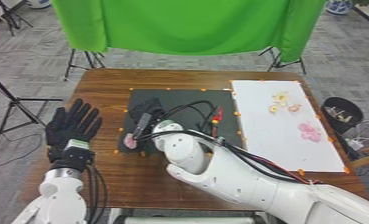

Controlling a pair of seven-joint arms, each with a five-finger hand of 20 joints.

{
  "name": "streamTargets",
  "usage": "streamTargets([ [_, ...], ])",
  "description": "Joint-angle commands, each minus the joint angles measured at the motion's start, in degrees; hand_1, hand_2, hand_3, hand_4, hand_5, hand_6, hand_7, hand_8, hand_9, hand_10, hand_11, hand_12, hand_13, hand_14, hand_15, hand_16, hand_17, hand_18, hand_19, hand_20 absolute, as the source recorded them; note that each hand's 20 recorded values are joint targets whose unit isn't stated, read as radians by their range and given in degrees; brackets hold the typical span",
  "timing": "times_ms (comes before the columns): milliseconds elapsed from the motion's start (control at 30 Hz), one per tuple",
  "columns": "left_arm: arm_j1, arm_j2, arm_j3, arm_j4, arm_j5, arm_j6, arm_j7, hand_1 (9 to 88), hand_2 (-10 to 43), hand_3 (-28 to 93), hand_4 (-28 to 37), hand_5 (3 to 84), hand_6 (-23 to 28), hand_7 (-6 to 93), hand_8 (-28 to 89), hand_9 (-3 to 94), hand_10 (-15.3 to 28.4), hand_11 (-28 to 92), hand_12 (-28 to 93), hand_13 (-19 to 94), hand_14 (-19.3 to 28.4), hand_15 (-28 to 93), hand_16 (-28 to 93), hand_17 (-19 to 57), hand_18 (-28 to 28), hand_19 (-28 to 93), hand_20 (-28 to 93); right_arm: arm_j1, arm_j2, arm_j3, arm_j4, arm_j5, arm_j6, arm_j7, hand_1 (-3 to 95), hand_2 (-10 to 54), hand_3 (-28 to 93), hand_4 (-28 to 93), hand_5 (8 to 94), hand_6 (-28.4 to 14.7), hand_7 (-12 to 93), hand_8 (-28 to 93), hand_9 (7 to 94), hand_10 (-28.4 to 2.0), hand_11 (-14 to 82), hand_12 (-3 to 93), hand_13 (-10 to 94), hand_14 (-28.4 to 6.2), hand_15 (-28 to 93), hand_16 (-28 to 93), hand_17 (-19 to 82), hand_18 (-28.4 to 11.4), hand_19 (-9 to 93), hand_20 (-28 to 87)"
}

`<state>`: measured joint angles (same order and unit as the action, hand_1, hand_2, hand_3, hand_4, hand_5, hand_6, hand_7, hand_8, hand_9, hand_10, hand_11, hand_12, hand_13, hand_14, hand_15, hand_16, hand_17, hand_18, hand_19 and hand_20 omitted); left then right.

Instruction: Arrange flowers

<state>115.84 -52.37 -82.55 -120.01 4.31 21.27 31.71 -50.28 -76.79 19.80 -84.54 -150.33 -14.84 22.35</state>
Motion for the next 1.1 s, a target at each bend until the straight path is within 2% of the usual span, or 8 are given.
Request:
streamTargets([
  [33, 0.6, 0.05, -0.27, -0.01, -0.64, 0.48, 0.07, 25.9, 16.7, 73, -28.3, 41.3, 10.5, 15.5, -8, 32.9, 15.7, 26, 11, 25, 17.1, 43, -9, -6.0, 14.3, 37, 8, 0.3, -0.2, 0.8, -0.8, 0.2, -0.8, 1.2, 56.1, -9.5, 75, -28, 68.6, -1.4, 16, -4, 78.9, -11.6, 8.1, 26.9, 66, -10.1, 23, 27, 27, -21.4, 73, 30],
  [233, 0.8, -0.01, -0.37, -0.1, -0.81, 0.67, 0.27, 25.9, 16.5, 73, -28.3, 41.3, 10.5, 15.6, -8, 32.9, 15.7, 27, 11, 25, 17.0, 43, -9, -6.0, 14.4, 37, 8, -0.2, -0.5, 2.0, -1.0, 1.0, -2.0, 1.5, 47.6, -9.5, 81, -28, 65.7, -2.0, 15, -12, 74.1, -13.9, 16.7, 17.4, 64, -11.8, 27, 18, 26, -21.9, 73, 28],
  [400, 0.9, -0.06, -0.5, -0.16, -1.11, 0.61, 0.28, 26.2, 16.3, 73, -28.3, 41.2, 10.5, 15.8, -8, 32.8, 15.7, 27, 12, 25, 17.0, 43, -9, -6.0, 14.4, 38, 8, -0.3, -0.3, 2.1, -1.4, 1.0, -2.3, 1.2, 46.5, -9.5, 82, -28, 64.0, -2.6, 15, -12, 72.2, -14.5, 16.3, 16.5, 64, -12.5, 28, 17, 26, -22.1, 73, 28],
  [467, 0.9, -0.12, -0.51, -0.12, -1.94, 0.31, 0.39, 26.3, 16.1, 74, -28.3, 41.2, 10.5, 15.8, -8, 32.8, 15.8, 27, 12, 25, 17.1, 43, -8, -6.0, 14.4, 38, 8, -0.3, -0.3, 2.2, -1.5, 1.3, -2.6, 1.3, 46.4, -9.5, 82, -28, 63.4, -2.6, 15, -12, 71.8, -14.6, 16.1, 16.3, 63, -12.5, 28, 17, 26, -22.1, 73, 28],
  [600, 1.7, -0.93, -0.85, -0.26, -1.68, -0.05, 0.44, 26.4, 16.0, 74, -28.3, 41.2, 10.5, 15.9, -8, 32.8, 15.8, 27, 12, 25, 17.1, 43, -9, -6.0, 14.4, 38, 8, -1.7, 0.0, 5.2, -3.6, 1.9, -3.9, 1.8, 45.7, -9.5, 81, -28, 62.3, -2.8, 15, -12, 70.7, -14.9, 15.6, 16.0, 63, -12.9, 28, 17, 26, -22.3, 73, 28],
  [800, 3.8, -1.67, -2.41, -0.65, -1.48, -0.33, 0.85, 26.4, 16.0, 73, -28.3, 41.2, 10.5, 15.8, -8, 32.9, 15.8, 27, 11, 25, 17.1, 43, -9, -6.0, 14.4, 38, 8, -3.0, 4.6, 9.8, -12.1, 4.2, -4.2, 4.0, 45.2, -9.5, 82, -28, 61.5, -3.3, 14, -12, 69.7, -15.5, 15.2, 15.7, 62, -13.1, 28, 17, 26, -22.5, 73, 28],
  [933, 4.6, -3.02, -2.93, -0.68, -1.21, -0.7, 0.14, 26.3, 16.1, 73, -28.3, 41.4, 10.5, 15.9, -8, 33.0, 15.8, 27, 12, 25, 17.1, 44, -9, -6.0, 14.4, 38, 8, -4.3, 8.7, 15.0, -16.7, 7.6, -6.9, 6.8, 45.1, -9.5, 81, -28, 60.8, -3.7, 13, -12, 67.1, -16.0, 13.5, 15.4, 61, -14.1, 27, 16, 26, -22.8, 72, 27],
  [1100, 4.2, -2.43, -3.64, -0.49, -0.18, -2.2, -0.13, 26.2, 16.2, 73, -28.3, 41.4, 10.5, 15.9, -8, 33.2, 15.9, 27, 12, 25, 17.1, 43, -9, -6.0, 14.4, 38, 8, -7.0, 17.6, 22.9, -20.3, 11.9, -9.8, 12.1, 44.9, -9.5, 80, -28, 59.1, -4.4, 12, -11, 63.7, -17.1, 11.8, 14.9, 58, -15.3, 26, 16, 25, -23.0, 71, 25],
])
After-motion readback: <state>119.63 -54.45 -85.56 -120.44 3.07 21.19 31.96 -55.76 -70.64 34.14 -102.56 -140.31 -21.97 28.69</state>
